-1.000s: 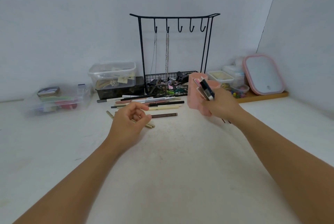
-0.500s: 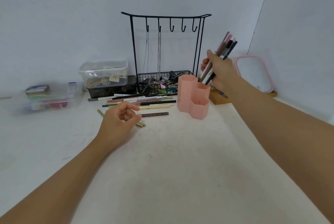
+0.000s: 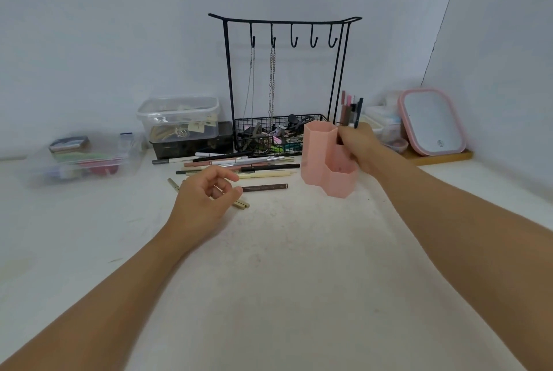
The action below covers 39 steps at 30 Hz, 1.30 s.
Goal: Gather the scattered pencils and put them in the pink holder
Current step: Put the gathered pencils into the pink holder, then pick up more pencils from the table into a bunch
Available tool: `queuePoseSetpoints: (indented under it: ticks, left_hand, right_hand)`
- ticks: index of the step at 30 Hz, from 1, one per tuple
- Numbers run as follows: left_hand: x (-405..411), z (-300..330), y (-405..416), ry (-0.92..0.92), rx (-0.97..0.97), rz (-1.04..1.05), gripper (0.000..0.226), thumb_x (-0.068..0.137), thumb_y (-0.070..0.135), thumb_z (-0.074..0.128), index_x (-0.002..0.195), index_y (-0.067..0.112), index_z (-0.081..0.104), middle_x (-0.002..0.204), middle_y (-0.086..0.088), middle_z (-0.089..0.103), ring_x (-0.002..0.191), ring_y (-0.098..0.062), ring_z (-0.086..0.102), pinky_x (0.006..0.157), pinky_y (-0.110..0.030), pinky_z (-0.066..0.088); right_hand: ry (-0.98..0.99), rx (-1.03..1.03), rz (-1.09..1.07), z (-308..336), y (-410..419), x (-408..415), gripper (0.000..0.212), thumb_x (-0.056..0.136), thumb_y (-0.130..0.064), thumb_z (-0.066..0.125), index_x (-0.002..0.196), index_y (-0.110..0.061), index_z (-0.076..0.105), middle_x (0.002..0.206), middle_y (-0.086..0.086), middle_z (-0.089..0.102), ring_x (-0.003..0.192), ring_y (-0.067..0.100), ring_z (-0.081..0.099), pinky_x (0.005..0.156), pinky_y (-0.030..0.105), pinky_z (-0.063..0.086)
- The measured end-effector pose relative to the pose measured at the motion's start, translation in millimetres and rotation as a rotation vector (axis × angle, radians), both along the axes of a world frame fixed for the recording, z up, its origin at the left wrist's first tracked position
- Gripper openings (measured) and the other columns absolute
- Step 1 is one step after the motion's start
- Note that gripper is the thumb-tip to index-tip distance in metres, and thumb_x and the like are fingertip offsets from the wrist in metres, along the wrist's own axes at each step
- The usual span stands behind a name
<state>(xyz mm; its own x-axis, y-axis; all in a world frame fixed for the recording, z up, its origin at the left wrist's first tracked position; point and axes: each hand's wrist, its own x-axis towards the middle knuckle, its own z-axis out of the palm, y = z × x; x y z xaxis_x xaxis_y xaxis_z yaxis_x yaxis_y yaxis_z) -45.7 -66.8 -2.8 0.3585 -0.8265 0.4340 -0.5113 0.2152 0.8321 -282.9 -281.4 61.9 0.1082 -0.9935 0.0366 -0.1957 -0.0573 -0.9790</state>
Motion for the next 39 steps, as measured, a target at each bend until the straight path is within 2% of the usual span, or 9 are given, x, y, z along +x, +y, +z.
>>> queuePoseSetpoints:
  ticks: [5,8,12,16,21,31,35,37,39]
  left_hand:
    - [0.1,0.2,0.5,0.015,0.006,0.007,0.015,0.088,0.016,0.077,0.097,0.026,0.071,0.078,-0.005,0.069,0.065,-0.015,0.056,0.065,-0.028,0.048]
    - [0.0,1.1,1.1,0.029,0.007,0.013,0.014,0.088,0.016,0.077,0.096,0.026,0.071,0.078,-0.004,0.069,0.064,-0.014,0.054,0.063,-0.027,0.046]
    - [-0.6,2.2,1.8,0.046,0.011,0.022,0.013,0.088,0.016,0.077,0.095,0.026,0.071,0.078,-0.004,0.068,0.063,-0.014,0.053,0.061,-0.026,0.045]
    - [0.4,2.3,2.1,0.063,0.005,0.04,0.013,0.087,0.018,0.077,0.093,0.027,0.072,0.075,-0.001,0.067,0.059,-0.012,0.05,0.059,-0.027,0.043]
    - [2.9,2.8,0.9,0.057,0.012,0.059,0.011,0.088,0.018,0.077,0.095,0.025,0.072,0.078,-0.006,0.068,0.057,-0.013,0.048,0.056,-0.024,0.043]
    - [6.5,4.1,1.7,0.084,0.015,0.084,0.011,0.089,0.019,0.076,0.097,0.024,0.072,0.082,-0.01,0.069,0.058,-0.013,0.049,0.051,-0.018,0.04]
    - [8.4,3.4,0.6,0.093,0.011,0.111,0.01,0.088,0.02,0.077,0.096,0.025,0.072,0.081,-0.007,0.069,0.059,-0.013,0.049,0.055,-0.025,0.041]
    - [8.8,4.4,0.7,0.071,0.009,0.156,0.009,0.089,0.021,0.076,0.096,0.024,0.072,0.082,-0.005,0.07,0.059,-0.012,0.051,0.055,-0.027,0.045]
    - [11.6,6.3,1.4,0.072,-0.008,0.228,0.007,0.089,0.019,0.075,0.094,0.023,0.072,0.081,-0.003,0.069,0.057,-0.005,0.052,0.053,-0.022,0.048]
  right_hand:
    - [-0.162,0.05,0.058,-13.0,0.1,-7.9,0.027,0.087,-0.024,0.068,0.112,-0.012,0.07,0.092,0.004,0.075,0.082,0.024,0.069,0.058,0.03,0.054]
    - [-0.314,0.031,0.137,-18.5,9.8,-17.6,0.045,0.084,-0.032,0.075,0.124,-0.013,0.065,0.096,0.0,0.075,0.096,0.026,0.068,0.074,0.039,0.056]
    - [-0.315,0.048,0.278,-31.2,29.0,-32.1,0.107,0.05,-0.054,0.094,0.14,-0.023,0.046,0.123,0.003,0.068,0.111,0.025,0.068,0.088,0.046,0.057]
    - [-0.127,-0.006,0.219,-40.4,35.2,-28.8,0.127,0.049,-0.014,0.098,0.15,-0.034,0.024,0.127,0.003,0.058,0.115,0.029,0.062,0.094,0.059,0.053]
    - [-0.047,-0.025,0.043,-37.6,36.6,-16.4,0.116,0.064,-0.02,0.094,0.155,-0.028,0.023,0.141,0.004,0.052,0.12,0.028,0.058,0.098,0.058,0.051]
    - [0.071,-0.04,-0.07,-9.8,27.1,-7.9,0.092,0.073,-0.021,0.088,0.143,-0.008,0.03,0.12,0.005,0.052,0.111,0.024,0.056,0.082,0.04,0.05]
    - [0.022,-0.288,-0.262,5.2,44.8,-1.8,0.106,0.071,-0.029,0.082,0.155,-0.017,0.02,0.156,0.005,0.036,0.141,0.023,0.039,0.115,0.04,0.037]
    - [-0.034,-0.573,-0.295,11.2,67.5,5.7,0.079,0.077,-0.021,0.077,0.145,-0.019,0.037,0.147,0.0,0.044,0.133,0.014,0.044,0.111,0.025,0.035]
    - [0.024,-0.735,-0.145,15.3,87.0,22.0,0.045,0.082,-0.016,0.072,0.123,-0.022,0.055,0.122,-0.003,0.06,0.106,0.007,0.057,0.094,0.019,0.046]
